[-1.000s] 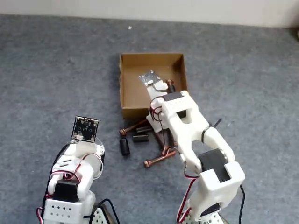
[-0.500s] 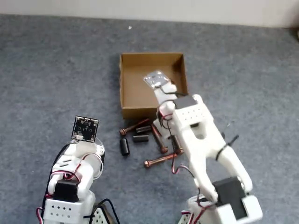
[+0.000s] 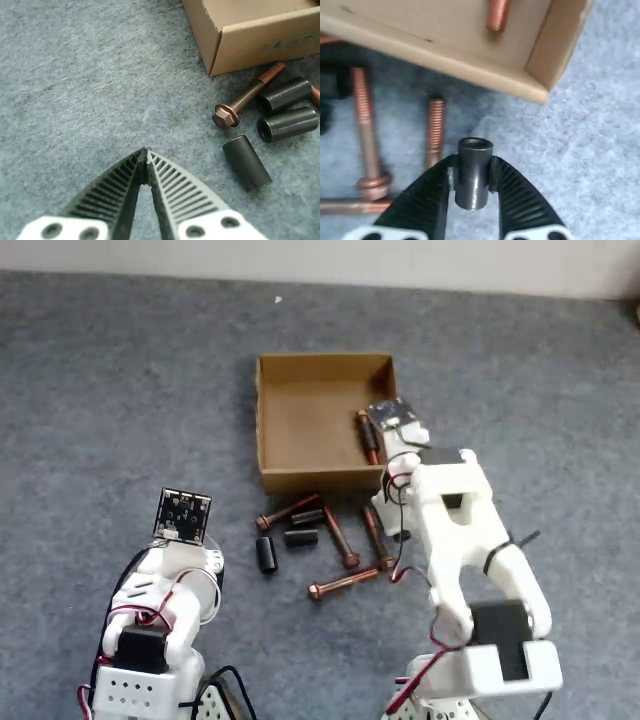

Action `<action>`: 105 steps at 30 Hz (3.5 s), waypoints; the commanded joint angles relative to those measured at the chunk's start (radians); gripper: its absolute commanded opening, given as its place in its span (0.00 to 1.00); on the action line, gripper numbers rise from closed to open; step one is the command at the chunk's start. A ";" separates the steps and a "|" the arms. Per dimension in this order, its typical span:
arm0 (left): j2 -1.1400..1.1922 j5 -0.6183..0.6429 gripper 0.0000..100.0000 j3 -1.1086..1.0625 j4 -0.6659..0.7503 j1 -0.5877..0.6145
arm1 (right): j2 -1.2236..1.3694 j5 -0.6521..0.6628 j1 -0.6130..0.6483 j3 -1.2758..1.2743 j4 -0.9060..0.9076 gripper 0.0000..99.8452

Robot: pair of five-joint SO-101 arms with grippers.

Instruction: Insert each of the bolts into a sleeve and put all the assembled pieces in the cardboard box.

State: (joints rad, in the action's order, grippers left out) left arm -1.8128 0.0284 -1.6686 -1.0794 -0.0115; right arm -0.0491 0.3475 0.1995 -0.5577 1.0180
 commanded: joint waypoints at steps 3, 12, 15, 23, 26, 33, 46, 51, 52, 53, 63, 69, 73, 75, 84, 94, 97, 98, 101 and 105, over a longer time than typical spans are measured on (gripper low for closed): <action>-0.004 -0.008 0.01 -0.002 0.025 0.007 | 0.113 0.017 -0.073 0.015 -0.048 0.09; -0.004 -0.008 0.01 -0.002 0.025 0.007 | 0.128 0.029 -0.081 0.007 -0.050 0.06; -0.004 -0.008 0.01 -0.002 0.025 0.007 | 0.120 0.061 -0.079 0.007 -0.044 0.00; -0.004 -0.008 0.01 0.010 0.023 0.008 | -0.242 -0.011 -0.084 0.004 0.094 0.01; -0.004 -0.064 0.01 0.027 0.018 0.008 | -0.383 -0.049 -0.084 0.004 0.166 0.01; 0.004 -0.273 0.01 0.202 -0.075 0.005 | -0.510 -0.221 -0.114 -0.139 0.081 0.01; 0.298 -0.385 0.04 0.498 -0.169 -0.145 | -0.575 -0.384 -0.308 -0.383 -0.199 0.01; 0.568 -0.562 0.09 0.631 -0.169 -0.268 | -0.572 -0.381 -0.367 -0.381 -0.202 0.01; 0.618 -0.591 0.12 0.650 -0.169 -0.288 | -0.575 -0.381 -0.380 -0.381 -0.202 0.01; 0.664 -0.615 0.13 0.665 -0.164 -0.305 | -0.576 -0.381 -0.392 -0.381 -0.202 0.01; 1.116 -0.804 0.15 0.849 -0.003 -0.470 | -0.575 -0.382 -0.432 -0.381 -0.214 0.01; 1.374 -0.934 0.15 0.970 0.040 -0.515 | -0.576 -0.382 -0.493 -0.380 -0.214 0.01; 1.532 -0.977 0.15 1.047 0.107 -0.539 | -0.576 -0.382 -0.509 -0.351 -0.209 0.01; 1.610 -1.000 0.15 1.084 0.129 -0.550 | -0.576 -0.382 -0.509 -0.349 -0.209 0.01; 1.886 -1.071 0.15 1.271 0.140 -0.556 | -0.576 -0.381 -0.541 -0.348 -0.208 0.01; 2.000 -1.083 0.15 1.302 0.137 -0.653 | -0.576 -0.377 -0.541 -0.348 -0.208 0.01; 2.003 -1.083 0.15 1.300 0.138 -0.664 | -0.576 -0.376 -0.542 -0.348 -0.208 0.01; 2.003 -1.083 0.15 1.300 0.138 -0.664 | -0.576 -0.376 -0.542 -0.348 -0.208 0.01; 2.003 -1.080 0.15 1.296 0.137 -0.664 | -0.576 -0.376 -0.542 -0.348 -0.208 0.01; 2.003 -1.082 0.15 1.247 0.140 -0.680 | -0.576 -0.374 -0.542 -0.348 -0.208 0.01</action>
State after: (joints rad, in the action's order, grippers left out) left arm 0.1926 -1.0487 -0.4043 -0.9505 -0.6544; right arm -0.5831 -0.0253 -0.3284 -0.9521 0.8339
